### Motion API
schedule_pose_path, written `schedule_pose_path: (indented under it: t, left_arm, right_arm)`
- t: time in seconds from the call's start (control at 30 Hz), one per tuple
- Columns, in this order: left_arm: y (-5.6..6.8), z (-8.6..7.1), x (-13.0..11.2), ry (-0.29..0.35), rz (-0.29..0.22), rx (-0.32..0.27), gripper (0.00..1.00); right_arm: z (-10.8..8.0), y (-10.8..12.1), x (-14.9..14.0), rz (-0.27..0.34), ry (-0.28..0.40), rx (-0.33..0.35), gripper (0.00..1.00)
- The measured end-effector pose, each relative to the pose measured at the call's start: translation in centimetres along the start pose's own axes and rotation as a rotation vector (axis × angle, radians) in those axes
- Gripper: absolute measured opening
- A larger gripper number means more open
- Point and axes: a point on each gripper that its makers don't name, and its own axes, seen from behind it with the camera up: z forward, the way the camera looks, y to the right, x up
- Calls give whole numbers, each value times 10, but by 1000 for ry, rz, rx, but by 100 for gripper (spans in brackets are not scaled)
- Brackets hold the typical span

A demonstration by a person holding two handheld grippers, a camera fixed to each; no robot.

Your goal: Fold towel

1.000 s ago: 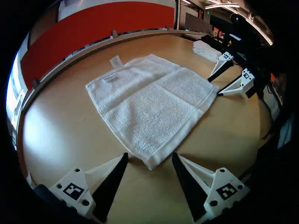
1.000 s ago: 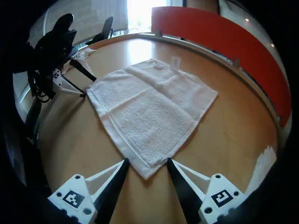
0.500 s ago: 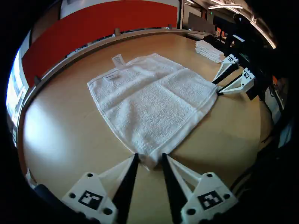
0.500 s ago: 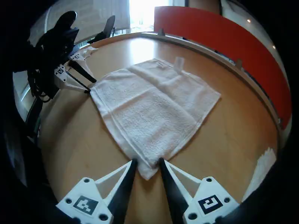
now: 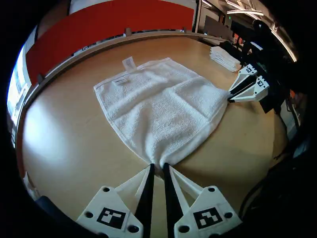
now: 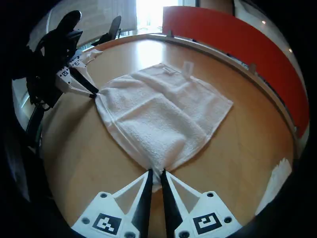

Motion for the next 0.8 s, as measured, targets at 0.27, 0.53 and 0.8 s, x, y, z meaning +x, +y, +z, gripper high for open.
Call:
schedule_pose_path:
  t: [0.27,0.53,0.8]
  left_arm:
    - [2,1,-2,-17,22,7,14]
    - [2,-2,2,-21,9,15,13]
    - [1,-15,11,-14,-11,13,13]
  right_arm:
    - [-5,1,1,5,6,2,15]
    - [-9,3,6,0,19,-3,15]
    - [-18,4,16,6,46,-8,15]
